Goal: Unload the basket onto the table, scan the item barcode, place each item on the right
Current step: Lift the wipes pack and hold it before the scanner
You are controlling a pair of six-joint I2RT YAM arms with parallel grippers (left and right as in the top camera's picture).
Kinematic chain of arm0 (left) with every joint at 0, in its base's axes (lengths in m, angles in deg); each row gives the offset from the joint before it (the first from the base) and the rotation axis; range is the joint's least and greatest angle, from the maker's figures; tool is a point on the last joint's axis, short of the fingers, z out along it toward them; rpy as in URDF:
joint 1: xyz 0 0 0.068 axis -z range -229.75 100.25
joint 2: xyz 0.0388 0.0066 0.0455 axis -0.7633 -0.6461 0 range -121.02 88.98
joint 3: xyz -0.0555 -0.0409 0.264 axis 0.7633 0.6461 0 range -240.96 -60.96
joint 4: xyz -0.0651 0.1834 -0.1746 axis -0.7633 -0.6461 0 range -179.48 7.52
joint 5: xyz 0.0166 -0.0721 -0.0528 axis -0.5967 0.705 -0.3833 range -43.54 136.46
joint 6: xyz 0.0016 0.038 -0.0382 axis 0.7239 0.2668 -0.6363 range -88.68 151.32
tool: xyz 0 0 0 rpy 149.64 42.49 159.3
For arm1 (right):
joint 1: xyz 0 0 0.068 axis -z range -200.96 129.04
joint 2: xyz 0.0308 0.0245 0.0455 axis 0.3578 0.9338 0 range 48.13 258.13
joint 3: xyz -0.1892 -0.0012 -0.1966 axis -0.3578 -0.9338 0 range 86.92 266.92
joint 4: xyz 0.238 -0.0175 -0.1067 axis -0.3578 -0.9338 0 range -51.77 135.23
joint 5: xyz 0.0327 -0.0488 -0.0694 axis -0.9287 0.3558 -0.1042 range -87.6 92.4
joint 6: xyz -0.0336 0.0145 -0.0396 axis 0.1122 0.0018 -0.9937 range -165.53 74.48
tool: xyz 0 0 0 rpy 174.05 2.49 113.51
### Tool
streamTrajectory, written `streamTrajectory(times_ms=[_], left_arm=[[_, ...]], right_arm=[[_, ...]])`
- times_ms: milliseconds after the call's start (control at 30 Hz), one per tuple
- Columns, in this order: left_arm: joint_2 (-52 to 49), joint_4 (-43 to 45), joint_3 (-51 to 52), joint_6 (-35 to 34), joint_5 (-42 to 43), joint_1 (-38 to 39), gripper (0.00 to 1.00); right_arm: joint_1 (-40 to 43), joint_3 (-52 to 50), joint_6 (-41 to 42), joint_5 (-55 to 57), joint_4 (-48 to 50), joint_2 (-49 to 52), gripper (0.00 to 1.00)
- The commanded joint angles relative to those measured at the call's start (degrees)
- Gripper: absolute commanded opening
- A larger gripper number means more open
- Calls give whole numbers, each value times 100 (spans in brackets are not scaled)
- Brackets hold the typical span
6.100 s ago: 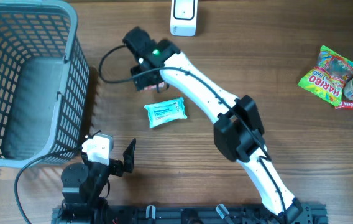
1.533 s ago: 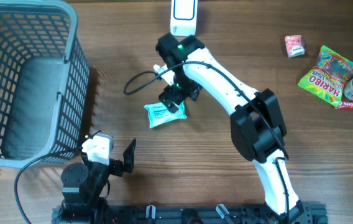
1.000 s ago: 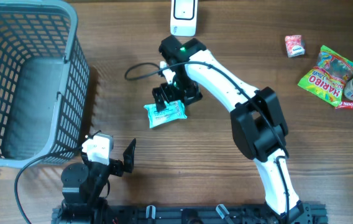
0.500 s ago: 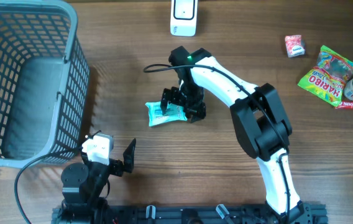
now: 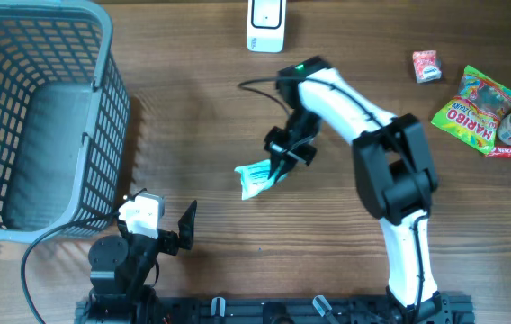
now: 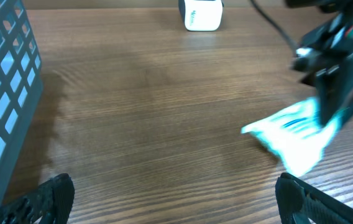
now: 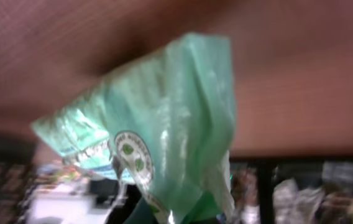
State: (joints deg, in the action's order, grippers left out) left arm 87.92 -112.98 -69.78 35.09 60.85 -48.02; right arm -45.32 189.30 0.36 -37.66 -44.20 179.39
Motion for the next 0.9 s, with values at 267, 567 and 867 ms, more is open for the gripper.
streamTrajectory(times_ms=[267, 567, 867], left_arm=[[24, 7, 35, 44, -55, -37, 100], [24, 4, 35, 44, -55, -37, 100], [17, 4, 35, 44, -55, -37, 100]], right_arm=[[570, 105, 2959, -1812, -275, -39, 4], [737, 105, 6822, -2656, 326, -39, 4], [986, 105, 7254, -2789, 177, 52, 4]])
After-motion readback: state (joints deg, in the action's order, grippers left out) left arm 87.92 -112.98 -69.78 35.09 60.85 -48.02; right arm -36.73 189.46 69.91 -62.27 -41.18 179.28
